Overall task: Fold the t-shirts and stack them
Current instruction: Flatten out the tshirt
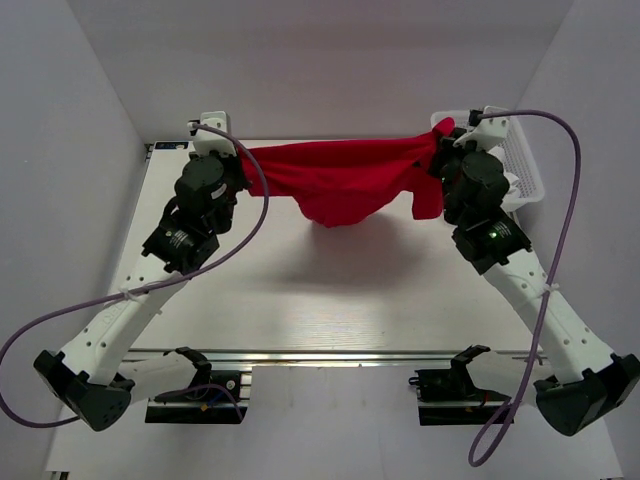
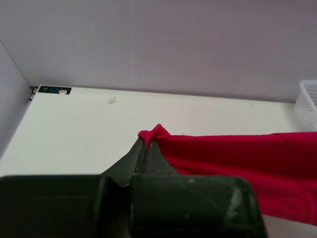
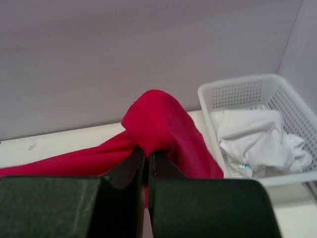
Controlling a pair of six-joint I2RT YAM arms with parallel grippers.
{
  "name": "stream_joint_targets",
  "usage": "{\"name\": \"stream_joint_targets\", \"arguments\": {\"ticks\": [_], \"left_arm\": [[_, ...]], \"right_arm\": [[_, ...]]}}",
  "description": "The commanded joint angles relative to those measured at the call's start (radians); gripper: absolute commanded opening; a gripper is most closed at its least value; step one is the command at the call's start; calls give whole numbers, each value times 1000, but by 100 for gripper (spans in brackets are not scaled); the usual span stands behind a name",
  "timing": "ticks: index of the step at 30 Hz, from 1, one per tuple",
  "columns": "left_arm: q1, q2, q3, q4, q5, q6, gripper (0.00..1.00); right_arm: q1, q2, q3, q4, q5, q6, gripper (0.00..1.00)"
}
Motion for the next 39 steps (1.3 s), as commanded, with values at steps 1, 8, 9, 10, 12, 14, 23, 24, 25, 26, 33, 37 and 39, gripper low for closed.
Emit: {"name": "stream_joint_targets", "arguments": {"ticks": [1,8,9,10,12,14,23,24,25,26,33,37,39], "left_arm": [[5,-67,82,0,-68,72,0],[5,-109,176,19,39,170,0],[5,-109,176,30,39,170,0],[5,-109,193,30,26,184,0],[5,-72,220,53,-5,219,0],[5,-14,248,75,-68,248,0],[25,288,395,297,-297,489,0],[37,311,412,317,-309,504,0],[37,333,431,328,-309,521,0],[49,353,457,373,-309,569,0],[130,575,809,356,-324,658,0],[152,644,1007,294,-315,680,0],[152,603,985,274,-301,680,0]], "right_arm": [[-11,-67,79,86,-26,-104,0],[-10,-80,194,46,-221,-190,0],[-10,-80,211,48,-225,-200,0],[-13,-72,224,51,-225,-201,0],[-10,-43,254,63,-216,-218,0],[-8,1,270,65,-215,-230,0],[-13,250,449,196,-112,-348,0],[-13,303,461,215,-101,-350,0],[-14,319,467,244,-88,-347,0],[-13,330,460,316,-92,-362,0],[-25,557,781,451,-153,-405,0],[-24,724,1020,358,-199,-408,0],[-22,722,1028,362,-204,-407,0]]}}
